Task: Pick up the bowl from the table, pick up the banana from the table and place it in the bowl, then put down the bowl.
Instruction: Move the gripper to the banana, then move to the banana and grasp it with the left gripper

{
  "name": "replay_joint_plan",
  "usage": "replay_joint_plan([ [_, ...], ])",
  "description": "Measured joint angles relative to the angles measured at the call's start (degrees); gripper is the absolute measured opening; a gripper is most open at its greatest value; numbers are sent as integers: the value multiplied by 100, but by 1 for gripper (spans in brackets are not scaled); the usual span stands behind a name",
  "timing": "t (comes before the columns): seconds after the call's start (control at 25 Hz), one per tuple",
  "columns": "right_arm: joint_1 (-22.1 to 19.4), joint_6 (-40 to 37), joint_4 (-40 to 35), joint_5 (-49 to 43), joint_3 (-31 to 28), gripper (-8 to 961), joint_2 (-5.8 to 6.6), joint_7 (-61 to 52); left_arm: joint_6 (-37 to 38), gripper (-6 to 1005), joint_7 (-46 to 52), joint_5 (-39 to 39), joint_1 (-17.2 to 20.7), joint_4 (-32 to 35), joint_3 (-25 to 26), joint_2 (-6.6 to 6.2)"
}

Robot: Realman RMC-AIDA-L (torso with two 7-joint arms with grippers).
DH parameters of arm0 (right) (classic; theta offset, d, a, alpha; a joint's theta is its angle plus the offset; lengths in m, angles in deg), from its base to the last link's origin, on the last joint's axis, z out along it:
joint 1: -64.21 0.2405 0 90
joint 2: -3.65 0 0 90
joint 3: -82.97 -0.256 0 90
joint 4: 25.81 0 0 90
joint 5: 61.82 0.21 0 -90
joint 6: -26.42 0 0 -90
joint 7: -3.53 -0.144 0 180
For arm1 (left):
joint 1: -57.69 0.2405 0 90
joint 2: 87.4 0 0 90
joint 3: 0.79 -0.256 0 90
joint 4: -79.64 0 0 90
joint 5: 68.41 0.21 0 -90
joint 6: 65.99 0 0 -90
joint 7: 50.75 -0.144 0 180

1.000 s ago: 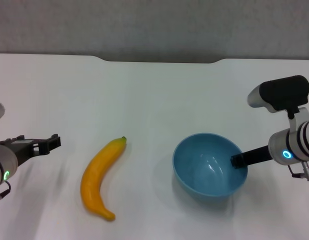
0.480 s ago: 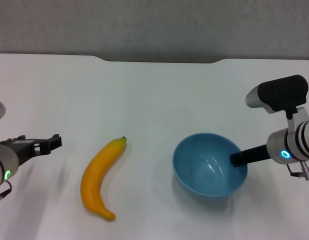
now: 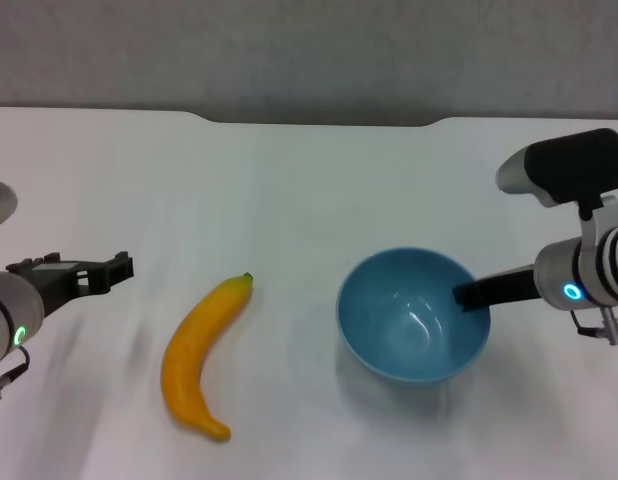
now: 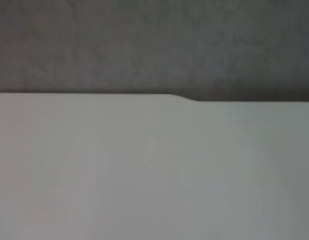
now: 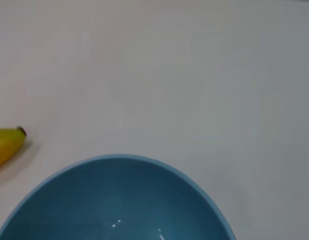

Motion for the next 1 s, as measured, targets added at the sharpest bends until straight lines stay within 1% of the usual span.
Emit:
replay_joint_plan([
  [0.28, -171, 7, 387, -9, -29, 33, 15, -10, 62, 891, 0, 0, -23, -29, -78, -7],
  [0.48, -209, 14, 503, -39, -129, 33, 17, -11, 597, 891, -23, -4, -96, -258, -349, -24],
  [0.64, -223, 24, 505, -55, -131, 33, 15, 0, 886, 891, -38, -71, -238, -354, -578, -24],
  [0.8, -220, 10, 508, -62, -99, 33, 13, 6, 889, 891, -37, -161, -426, -144, -738, 4],
  [0.84, -220, 12, 508, -62, -100, 33, 13, 7, 874, 890, -35, -266, -539, 6, -787, 4],
  [1.0, -219, 27, 511, -62, -76, 33, 10, 11, 851, 890, -35, -367, -634, 139, -815, 5],
])
